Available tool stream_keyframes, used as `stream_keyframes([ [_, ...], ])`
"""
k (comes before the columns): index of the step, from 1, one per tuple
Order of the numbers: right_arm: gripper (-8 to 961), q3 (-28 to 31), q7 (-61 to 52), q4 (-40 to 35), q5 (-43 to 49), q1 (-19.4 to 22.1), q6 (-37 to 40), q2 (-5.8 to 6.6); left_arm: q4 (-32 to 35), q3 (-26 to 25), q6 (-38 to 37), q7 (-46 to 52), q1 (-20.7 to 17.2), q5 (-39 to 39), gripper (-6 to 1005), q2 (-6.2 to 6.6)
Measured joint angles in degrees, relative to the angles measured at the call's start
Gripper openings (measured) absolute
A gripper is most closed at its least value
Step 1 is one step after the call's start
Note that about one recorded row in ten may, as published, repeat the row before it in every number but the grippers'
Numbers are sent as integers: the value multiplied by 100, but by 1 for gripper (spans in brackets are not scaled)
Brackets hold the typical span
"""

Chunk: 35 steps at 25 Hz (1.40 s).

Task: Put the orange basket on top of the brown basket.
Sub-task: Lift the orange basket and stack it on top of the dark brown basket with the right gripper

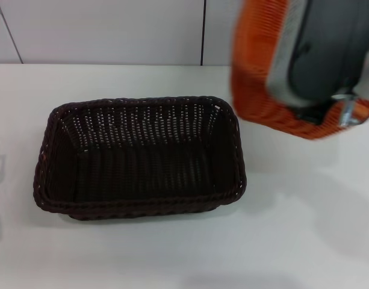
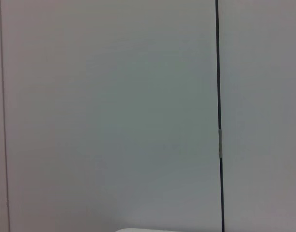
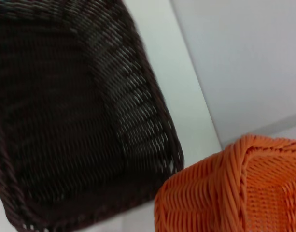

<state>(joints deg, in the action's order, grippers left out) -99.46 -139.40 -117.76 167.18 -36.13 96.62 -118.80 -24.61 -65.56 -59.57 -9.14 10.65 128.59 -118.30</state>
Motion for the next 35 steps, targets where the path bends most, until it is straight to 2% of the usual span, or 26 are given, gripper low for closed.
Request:
stream_keyframes([
  [7,228,-773,1366,-14,0,103,-585,3,0,9,36,2,46,-37,709,-17],
  [10,235,-1145,2141,-7,-3,131,-738,91,0,-18,37,64,51,-37,709,-21],
  [17,250,-1464,3220,-34,-5,237,-862,132,0,-70,20,142,10,-37,709,-13],
  [19,254,-1594,3520,-36,-5,363,-1037,129,0,-84,24,143,11,-35,709,-10],
  [20,256,-1717,3964,-43,-2,569,-1275,94,1,-90,29,144,14,-35,709,-10],
  [25,267,-1934,4652,-61,0,838,-1678,37,19,-113,52,147,67,-35,709,-9],
  [29,275,-2047,4922,-61,2,978,-1891,35,19,-114,59,149,83,-35,709,-8],
  [35,288,-2163,5541,-49,8,1438,-2210,-4,14,-125,60,150,87,-42,709,-14],
])
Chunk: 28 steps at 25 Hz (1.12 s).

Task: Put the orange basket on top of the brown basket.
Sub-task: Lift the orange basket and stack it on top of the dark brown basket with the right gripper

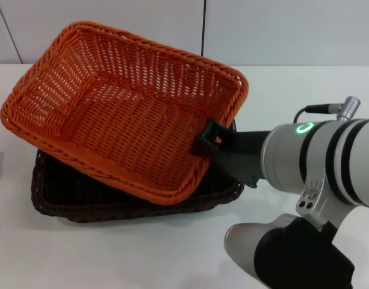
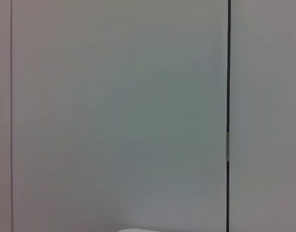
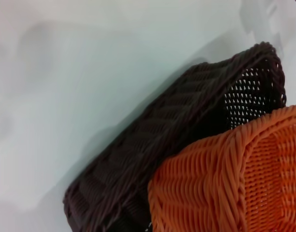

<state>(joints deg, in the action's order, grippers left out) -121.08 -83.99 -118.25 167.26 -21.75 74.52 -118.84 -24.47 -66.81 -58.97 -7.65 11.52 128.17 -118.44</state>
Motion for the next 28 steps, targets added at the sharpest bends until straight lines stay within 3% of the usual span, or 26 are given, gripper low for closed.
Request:
stream_keyframes([
  [3,295,5,-37,17,0,138,-136,-12,-5,-3,0,0,0,-1,709,0],
  [5,299,-12,-41,66,0,439,-446,-22,-21,-8,0,0,0,-6,709,-3],
  [14,318,1,-161,55,1,980,-497,-28,-28,-8,28,0,20,-9,709,-3],
  [23,496,-184,-434,-22,8,1373,-669,-51,122,-8,312,-39,213,-11,709,10],
  [28,584,-280,-440,6,9,1592,-1584,-63,147,-7,317,-47,269,-4,709,14],
])
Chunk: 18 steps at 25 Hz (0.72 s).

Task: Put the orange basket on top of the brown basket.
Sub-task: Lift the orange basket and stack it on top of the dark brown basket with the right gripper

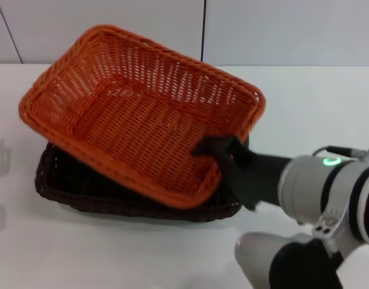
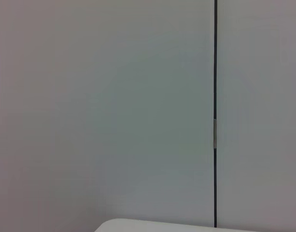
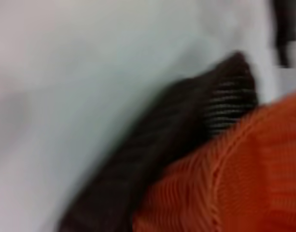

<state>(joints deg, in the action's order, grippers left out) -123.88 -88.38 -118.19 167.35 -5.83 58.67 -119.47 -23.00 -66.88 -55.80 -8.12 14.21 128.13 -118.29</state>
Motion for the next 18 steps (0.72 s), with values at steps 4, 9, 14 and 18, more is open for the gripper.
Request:
stream_keyframes([
  [4,616,-195,-28,13,-2,51,-364,-15,34,0,0,-1,21,21,709,0],
  [9,616,-568,-122,15,-5,63,-333,-1,89,5,0,-5,41,39,709,5],
  [14,616,-915,-119,2,-5,164,-330,-4,130,31,-17,-8,41,46,709,7],
  [18,616,-1261,-114,2,-3,182,-329,-11,157,43,-32,-9,39,46,709,8],
])
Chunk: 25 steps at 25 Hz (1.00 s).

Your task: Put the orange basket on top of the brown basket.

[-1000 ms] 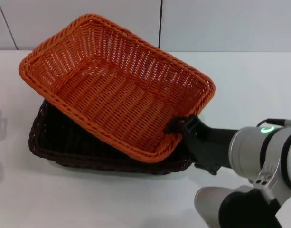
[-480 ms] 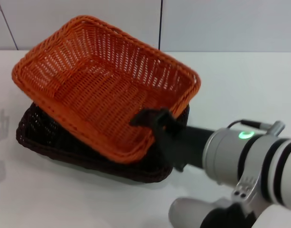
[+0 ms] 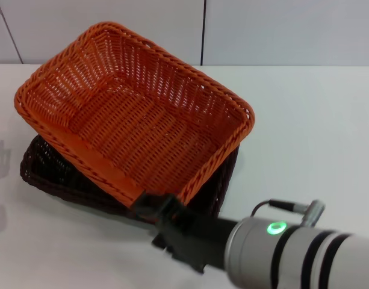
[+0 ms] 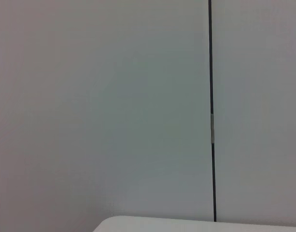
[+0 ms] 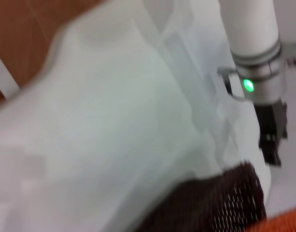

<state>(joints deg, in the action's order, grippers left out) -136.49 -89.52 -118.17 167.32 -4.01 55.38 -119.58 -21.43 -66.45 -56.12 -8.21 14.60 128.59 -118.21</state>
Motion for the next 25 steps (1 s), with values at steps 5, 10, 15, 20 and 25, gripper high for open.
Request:
stream_keyframes([
  [5,616,-245,-8,58,1,-28,-206,0,2,2,-15,30,-42,5,709,0],
  [10,616,177,-627,635,-9,-43,-2352,-25,-10,-25,-34,41,-56,-10,709,-7],
  [15,616,1145,-2907,1187,-216,76,-4948,-4,-49,-42,-91,43,-63,-21,709,-12],
  [20,616,2005,-4024,2313,-1945,622,-7438,28,-81,-41,-177,68,-60,-33,709,-17],
  [25,616,2375,-4587,3762,-3966,855,-9464,49,-81,-6,-326,185,-54,-10,709,-25],
])
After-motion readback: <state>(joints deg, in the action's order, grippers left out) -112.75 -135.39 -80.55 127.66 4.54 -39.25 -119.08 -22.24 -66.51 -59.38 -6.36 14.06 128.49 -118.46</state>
